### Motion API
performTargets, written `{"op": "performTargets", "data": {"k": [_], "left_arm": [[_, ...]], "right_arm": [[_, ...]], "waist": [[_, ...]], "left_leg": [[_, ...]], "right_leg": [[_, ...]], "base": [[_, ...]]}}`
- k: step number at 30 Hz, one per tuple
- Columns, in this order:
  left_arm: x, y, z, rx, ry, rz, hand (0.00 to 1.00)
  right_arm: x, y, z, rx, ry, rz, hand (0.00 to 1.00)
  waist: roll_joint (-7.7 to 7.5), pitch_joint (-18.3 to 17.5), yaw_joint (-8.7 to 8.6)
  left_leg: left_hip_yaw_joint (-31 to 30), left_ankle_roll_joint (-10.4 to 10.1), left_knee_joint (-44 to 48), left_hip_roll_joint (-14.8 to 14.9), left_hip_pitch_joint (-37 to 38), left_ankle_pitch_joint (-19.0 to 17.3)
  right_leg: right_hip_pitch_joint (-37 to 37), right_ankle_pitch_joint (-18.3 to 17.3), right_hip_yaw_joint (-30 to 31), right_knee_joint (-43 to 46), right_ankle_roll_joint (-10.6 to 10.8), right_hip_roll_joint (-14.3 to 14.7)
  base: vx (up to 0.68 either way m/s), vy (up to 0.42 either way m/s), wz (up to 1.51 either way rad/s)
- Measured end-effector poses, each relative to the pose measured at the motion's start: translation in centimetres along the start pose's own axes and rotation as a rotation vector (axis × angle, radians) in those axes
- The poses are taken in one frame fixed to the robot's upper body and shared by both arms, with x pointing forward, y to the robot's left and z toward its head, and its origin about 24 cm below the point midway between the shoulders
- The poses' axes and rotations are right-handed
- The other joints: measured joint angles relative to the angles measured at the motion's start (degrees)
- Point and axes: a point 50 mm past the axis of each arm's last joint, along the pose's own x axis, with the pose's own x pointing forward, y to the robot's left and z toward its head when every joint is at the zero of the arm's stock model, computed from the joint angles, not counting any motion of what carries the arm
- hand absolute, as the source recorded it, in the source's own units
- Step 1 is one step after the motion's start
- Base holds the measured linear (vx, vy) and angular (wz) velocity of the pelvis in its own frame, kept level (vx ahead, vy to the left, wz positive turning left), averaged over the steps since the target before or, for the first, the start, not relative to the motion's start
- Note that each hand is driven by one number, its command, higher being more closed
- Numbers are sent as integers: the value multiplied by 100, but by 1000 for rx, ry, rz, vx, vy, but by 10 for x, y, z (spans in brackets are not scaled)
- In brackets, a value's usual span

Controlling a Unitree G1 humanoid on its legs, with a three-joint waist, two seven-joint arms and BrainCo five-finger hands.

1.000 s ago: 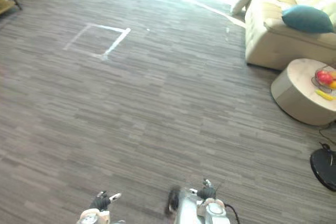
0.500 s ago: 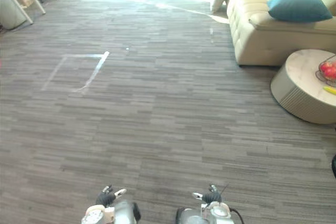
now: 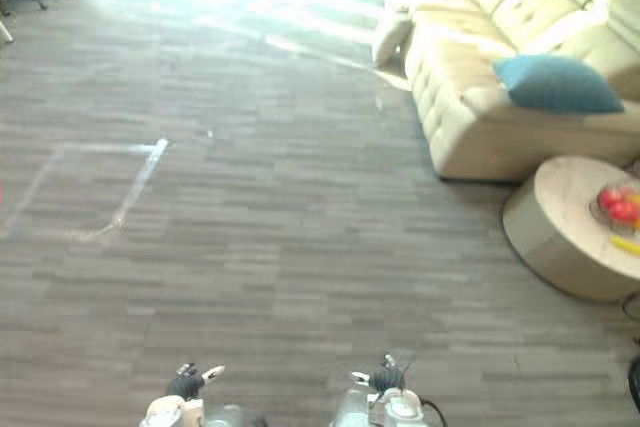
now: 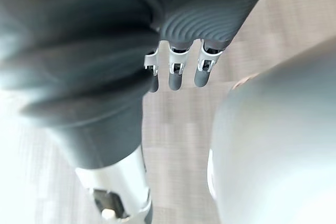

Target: Pick up cushions and gather them together orderly.

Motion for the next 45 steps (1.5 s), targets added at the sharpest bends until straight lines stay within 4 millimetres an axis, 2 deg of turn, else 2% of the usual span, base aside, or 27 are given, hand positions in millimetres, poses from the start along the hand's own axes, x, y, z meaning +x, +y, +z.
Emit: {"op": "performTargets", "data": {"k": [4, 5, 7, 8, 9, 10, 11, 14, 17, 18, 19, 21, 22, 23, 25, 26, 27, 29, 32, 35, 36, 38, 39, 40, 42, 44, 45], "left_arm": [[-3, 1, -9, -2, 29, 3, 0], [-3, 4, -13, 10, 43, 11, 0], [-5, -9, -15, -9, 49, -15, 0], [-5, -16, -15, -19, 51, -29, 0], [-5, -18, -15, -20, 49, -34, 0], [-5, -22, -13, -27, 46, -48, 0], [-5, -21, -12, -34, 42, -44, 0], [-3, -9, -3, -35, 1, -21, 0], [-1, -8, 10, -57, -58, -20, 0], [0, -8, 16, -62, -81, -21, 0], [0, -8, 17, -65, -88, -21, 0], [0, -8, 20, -81, -105, -18, 0], [0, -8, 20, -81, -105, -16, 0], [0, -3, 21, -79, -112, -7, 0], [1, 1, 26, -72, -125, 3, 0], [2, 7, 26, -70, -125, 16, 0], [2, 13, 25, -61, -117, 31, 0], [2, 16, 21, -56, -93, 51, 0], [1, 14, 7, -26, -36, 43, 0], [0, 6, 0, 7, -6, 14, 0], [0, 4, -1, 7, -1, 7, 0], [-2, 3, -6, 18, 13, 6, 0], [-2, 3, -7, 25, 18, 5, 0], [-2, -9, -7, 12, 23, -23, 0], [-3, -13, -7, 13, 19, -29, 0], [-2, -20, -5, 11, 15, -47, 0], [-2, -19, -2, 7, 3, -49, 0]], "right_arm": [[2, -2, 9, -3, -28, -2, 0], [2, -7, 6, 4, -20, -14, 0], [2, -19, 5, 9, -17, -48, 0], [2, -30, 5, 13, -12, -78, 0], [2, -33, 5, 12, -9, -86, 0], [2, -40, 2, 11, 13, -107, 0], [1, -40, -1, 11, 27, -109, 0], [-2, -32, -14, 17, 70, -92, 0], [-3, -27, -19, 25, 93, -80, 0], [-3, -22, -19, 32, 92, -71, 0], [-3, -20, -19, 35, 92, -68, 0], [-4, -18, -22, 27, 101, -67, 0], [-4, -17, -22, 23, 102, -63, 0], [-4, -8, -22, 21, 101, -40, 0], [-7, -1, -27, 33, 108, -26, 0], [-7, 4, -26, 37, 105, -14, 0], [-6, 9, -23, 48, 96, -2, 0], [-5, 11, -20, 41, 83, 8, 0], [-4, 8, -12, 7, 40, 16, 0], [1, 0, 6, -2, -30, 4, 0], [1, -2, 10, -3, -46, 1, 0], [1, -5, 11, -7, -52, -7, 0], [1, -8, 10, -12, -49, -14, 0], [2, -20, 10, -3, -42, -48, 0], [2, -29, 8, 11, -32, -76, 0], [1, -40, 6, 2, -5, -103, 0], [0, -42, -2, 3, 27, -114, 0]], "waist": [[3, 16, -124], [-38, -35, -188], [210, -170, -172], [435, -179, -183], [509, -167, -192], [665, -56, -191], [675, -39, -180], [448, 55, -135], [387, 75, 33], [345, 100, 160], [321, 115, 171], [314, 131, 204], [298, 122, 226], [176, 15, 265], [-21, -21, 222], [-188, -52, 238], [-415, -14, 195], [-446, 41, 144], [-257, 32, 121], [-48, 111, -6], [-36, 123, -32], [-66, 133, -159], [-31, 124, -205], [184, 94, -189], [317, 90, -217], [614, 181, -259], [652, 220, -231]], "left_leg": [[-30, -169, -393, 99, 738, -49], [-253, -419, -288, 110, 1057, -191], [-501, -549, 602, 378, 888, -136], [-718, -976, 1829, 614, 402, 266], [-803, -1091, 2216, 687, 225, 497], [-908, -1515, 4059, 1053, -509, 1053], [-853, -1543, 4546, 1163, -713, 981], [-380, -1146, 5414, 1412, -1638, 436], [54, -919, 4153, 1345, -2527, 74], [-30, -874, 2917, 1080, -2797, 96], [-113, -880, 2510, 967, -2844, 166], [-577, -1105, 349, 633, -2951, 1144], [-588, -1044, 480, 631, -2957, 1326], [-602, -820, 992, 466, -3099, 1497], [-558, -589, 1598, 360, -3248, 1009], [-382, -415, 1706, 224, -3103, 688], [-230, -284, 1710, -39, -2728, 375], [-232, -129, 1629, -261, -2067, -41], [-248, -132, 919, -247, -845, -246], [-261, -136, 187, -89, 46, -241], [-286, -135, 96, -45, 220, -242], [-501, -160, -164, -29, 824, -259], [-582, -161, -152, -3, 921, -260], [-842, -324, 301, 200, 941, -158], [-1085, -604, 1099, 267, 754, 27], [-1318, -1447, 3676, 609, -277, 1214], [-1073, -1353, 5077, 969, -886, 1067]], "right_leg": [[-414, 1430, -128, -3005, 8, 560], [-515, 2257, 271, -2815, -442, 642], [-751, 1684, 435, -1784, -574, 722], [-621, 1317, 278, -1542, -612, 779], [-536, 1219, 260, -1530, -612, 825], [19, 960, 244, -1742, -670, 1053], [265, 904, 252, -1859, -685, 1129], [1656, 687, 359, -2825, -683, 1316], [2372, 771, 587, -3526, -502, 1375], [2651, 714, 775, -3760, -410, 1304], [2734, 687, 816, -3814, -375, 1265], [3186, 445, 1086, -4169, -73, 1184], [3235, 373, 1137, -4153, -43, 1153], [3268, 65, 1241, -3938, 56, 928], [3027, -154, 1292, -3140, 180, 713], [2397, -165, 1420, -1651, 274, 399], [1678, 475, 1573, 153, 442, -15], [1219, 809, 1474, 1611, 363, -346], [595, 175, 894, 1788, 131, -236], [-225, 21, 169, 133, -32, 154], [-430, 209, 46, -613, -49, 284], [-508, 1722, 213, -2468, -102, 658], [-450, 2047, 319, -2390, -299, 700], [-583, 1368, 486, -1460, -455, 754], [-567, 866, 453, -900, -521, 729], [108, 307, 273, -976, -525, 882], [713, 241, 274, -1339, -558, 1042]], "base": [[700, -103, 30], [784, -190, 27], [824, -227, 5], [568, -162, -5], [847, -190, -3], [698, -140, -5], [815, -147, -10], [591, -108, -9], [533, -14, -44], [467, 81, -57], [571, 144, -59], [512, 214, -58], [539, 289, -63], [746, 340, -38], [637, 265, -30], [611, 248, -19], [743, 290, -9], [704, 210, 10], [705, 132, -2], [632, 30, 14], [565, -33, 33], [845, -102, 60], [943, -148, 56], [600, -107, 32], [842, -165, 13], [833, -119, 11], [572, -46, 10]]}}
